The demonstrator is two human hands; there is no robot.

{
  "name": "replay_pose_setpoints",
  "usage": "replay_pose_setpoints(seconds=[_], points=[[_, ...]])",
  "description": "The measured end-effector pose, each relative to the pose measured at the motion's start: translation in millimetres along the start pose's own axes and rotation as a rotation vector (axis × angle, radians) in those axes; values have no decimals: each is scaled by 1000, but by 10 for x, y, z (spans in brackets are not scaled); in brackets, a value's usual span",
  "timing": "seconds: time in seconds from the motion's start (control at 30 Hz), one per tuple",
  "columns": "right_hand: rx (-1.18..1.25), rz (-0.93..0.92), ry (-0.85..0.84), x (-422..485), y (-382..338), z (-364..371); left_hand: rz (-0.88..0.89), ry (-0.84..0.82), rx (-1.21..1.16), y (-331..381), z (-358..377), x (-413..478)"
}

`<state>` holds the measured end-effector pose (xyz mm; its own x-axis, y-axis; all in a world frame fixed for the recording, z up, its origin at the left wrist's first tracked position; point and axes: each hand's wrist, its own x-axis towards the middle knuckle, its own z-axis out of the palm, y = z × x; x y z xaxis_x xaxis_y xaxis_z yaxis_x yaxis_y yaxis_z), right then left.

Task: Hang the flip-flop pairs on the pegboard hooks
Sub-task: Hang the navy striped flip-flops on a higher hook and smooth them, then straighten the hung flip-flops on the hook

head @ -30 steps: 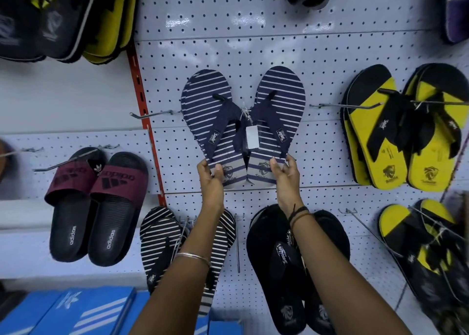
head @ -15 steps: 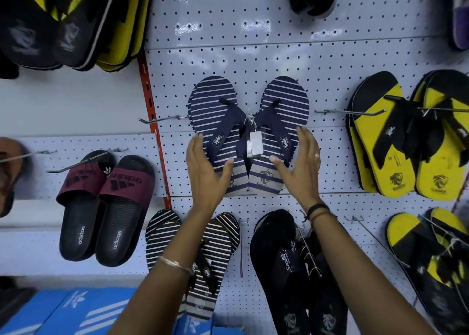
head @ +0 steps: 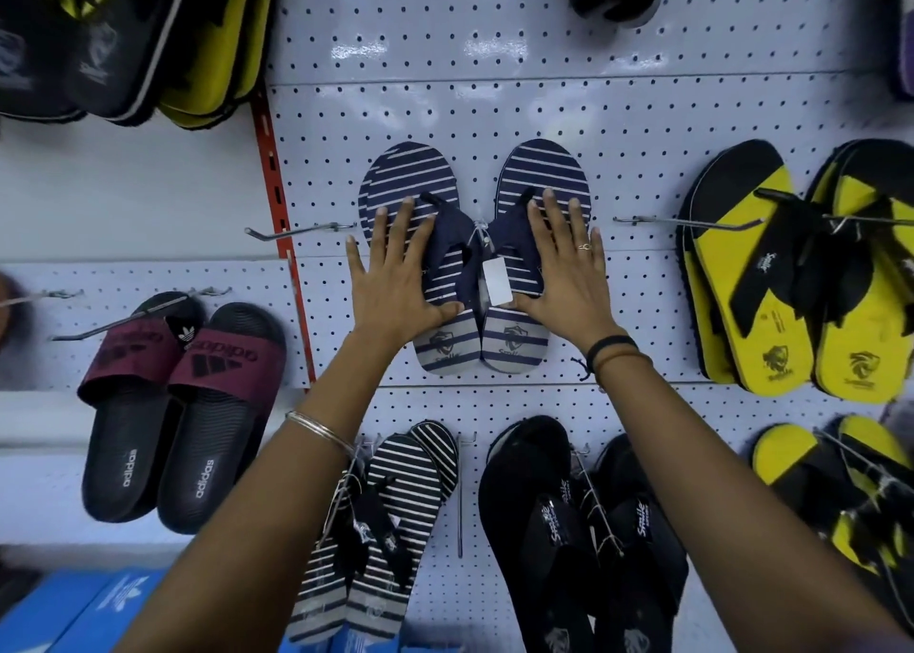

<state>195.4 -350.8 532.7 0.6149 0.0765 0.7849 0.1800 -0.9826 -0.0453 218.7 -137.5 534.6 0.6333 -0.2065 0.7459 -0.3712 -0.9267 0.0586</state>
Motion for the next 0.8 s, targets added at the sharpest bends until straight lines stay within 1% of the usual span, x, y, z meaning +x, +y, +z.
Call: replay_pose_setpoints(seconds=[0.2,0.3,0.37,0.43,0.5,0.53,0.57,0.63,0.73,0.8], points=[[-69,23,-7,-30,-64,-19,-30,-12,35,63,-28,-16],[-39,43,-37,-118,-73,-50,-37,-24,15,117,-96,-97],[25,64,-44,-261,-72,-68,-44,-10,-66,173,-132,-222],[123,70,-17,-499,-77,-100,-36,44,-192,279,-151,-433],[255,73,-4,-827,-64,-146,13,119,-337,434,-135,-726],[316,76,-17,-1013,-40,-168,38,119,-405,528,-110,-901],[361,79,-41,-1210,-1,-186,64,83,-461,633,-85,-1090],[412,97,-108,-1608,124,-198,128,-44,-520,823,0,-1469],[437,189,-248,-2174,373,-148,200,-249,-497,1040,246,-1960],[383,228,-355,-2507,547,-57,182,-404,-463,1160,471,-2206]])
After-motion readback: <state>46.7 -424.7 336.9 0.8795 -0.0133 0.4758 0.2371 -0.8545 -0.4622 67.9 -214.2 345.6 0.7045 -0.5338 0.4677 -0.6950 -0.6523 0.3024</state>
